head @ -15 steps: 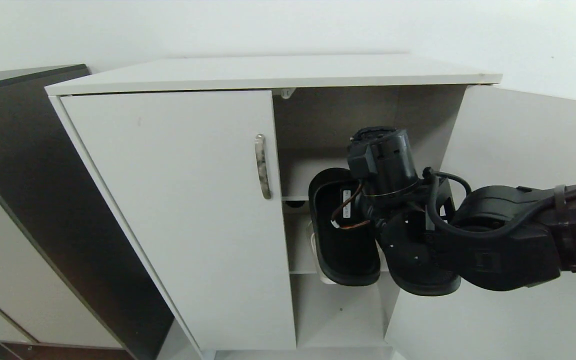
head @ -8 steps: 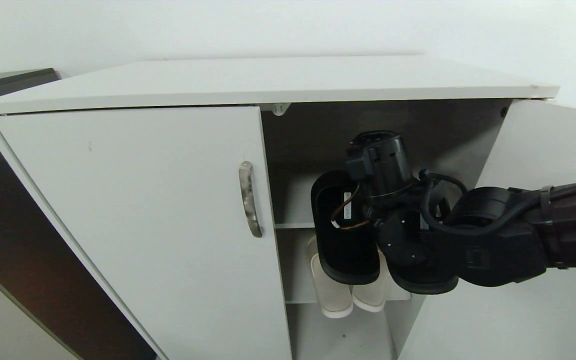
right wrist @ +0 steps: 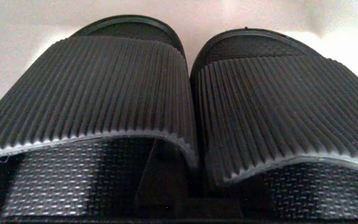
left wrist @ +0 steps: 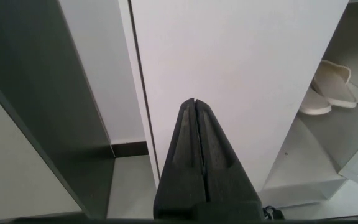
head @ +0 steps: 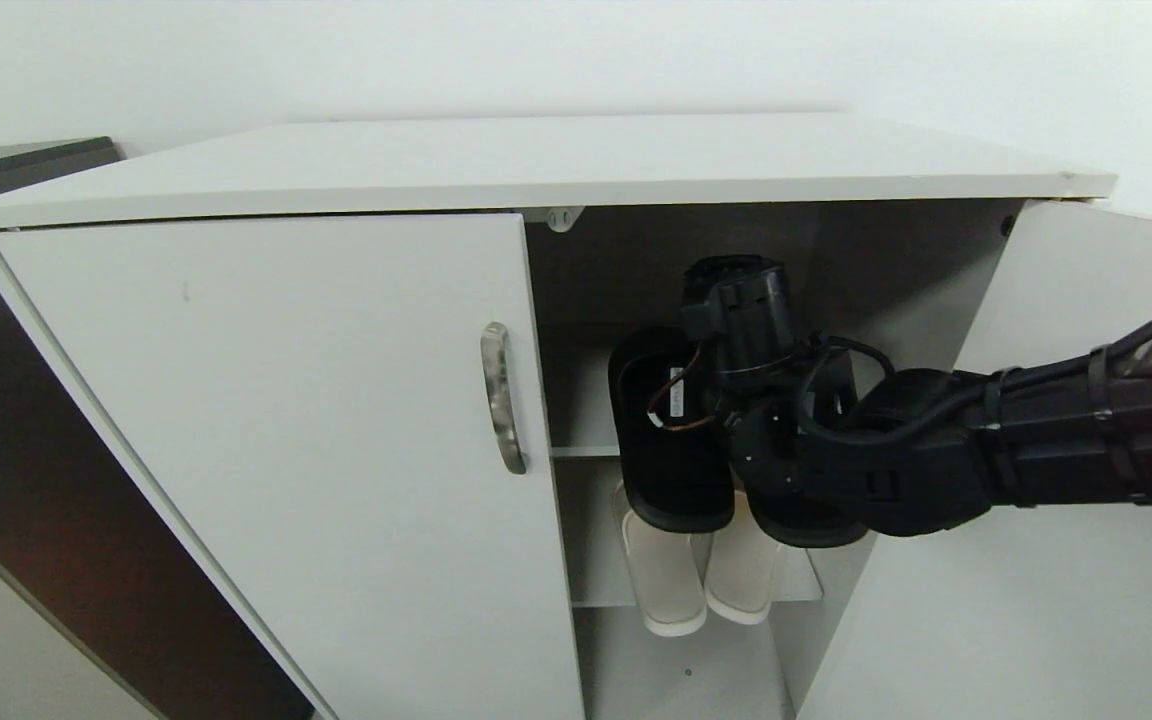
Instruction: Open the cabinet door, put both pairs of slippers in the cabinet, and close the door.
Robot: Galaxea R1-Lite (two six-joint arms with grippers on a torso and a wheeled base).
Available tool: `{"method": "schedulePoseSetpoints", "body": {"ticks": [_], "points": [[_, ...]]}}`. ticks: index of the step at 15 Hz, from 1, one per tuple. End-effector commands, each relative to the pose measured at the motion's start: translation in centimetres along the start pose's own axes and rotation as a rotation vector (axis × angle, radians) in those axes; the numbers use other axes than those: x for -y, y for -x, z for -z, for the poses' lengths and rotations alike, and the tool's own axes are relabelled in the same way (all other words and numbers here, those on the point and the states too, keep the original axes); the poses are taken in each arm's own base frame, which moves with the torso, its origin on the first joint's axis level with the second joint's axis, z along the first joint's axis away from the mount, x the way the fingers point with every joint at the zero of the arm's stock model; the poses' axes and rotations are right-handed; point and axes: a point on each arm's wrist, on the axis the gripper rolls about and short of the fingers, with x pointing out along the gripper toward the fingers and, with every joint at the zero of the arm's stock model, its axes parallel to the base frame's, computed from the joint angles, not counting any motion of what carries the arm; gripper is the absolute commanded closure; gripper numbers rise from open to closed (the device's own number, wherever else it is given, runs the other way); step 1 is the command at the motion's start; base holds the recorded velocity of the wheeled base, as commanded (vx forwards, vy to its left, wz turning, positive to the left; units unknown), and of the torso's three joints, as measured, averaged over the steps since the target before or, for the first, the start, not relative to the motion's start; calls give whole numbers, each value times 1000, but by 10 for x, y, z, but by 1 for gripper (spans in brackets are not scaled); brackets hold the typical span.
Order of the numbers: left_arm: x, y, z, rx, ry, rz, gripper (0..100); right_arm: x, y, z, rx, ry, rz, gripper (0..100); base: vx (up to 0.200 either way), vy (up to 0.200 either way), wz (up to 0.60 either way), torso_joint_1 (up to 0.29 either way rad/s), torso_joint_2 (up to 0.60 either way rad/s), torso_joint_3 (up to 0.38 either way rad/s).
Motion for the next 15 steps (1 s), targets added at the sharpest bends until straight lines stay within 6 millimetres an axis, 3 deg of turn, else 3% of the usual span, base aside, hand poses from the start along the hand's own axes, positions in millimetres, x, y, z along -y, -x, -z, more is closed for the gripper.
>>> {"method": "schedulePoseSetpoints", "body": {"ticks": [1,5,8,15], "points": [[0,0,0,0,0,0,100,1,-20,-3,6,-9,15,100,0,0,0,0,0,0],[0,0,0,0,0,0,100,7,-34,-17,30,-10,23,100,0,0,0,0,0,0],[0,0,0,0,0,0,100,7,-45,-18,20,-8,29,100,0,0,0,0,0,0],[0,0,0,0,0,0,100,6,-51,-16,18,-10,32,100,0,0,0,0,0,0]]}}
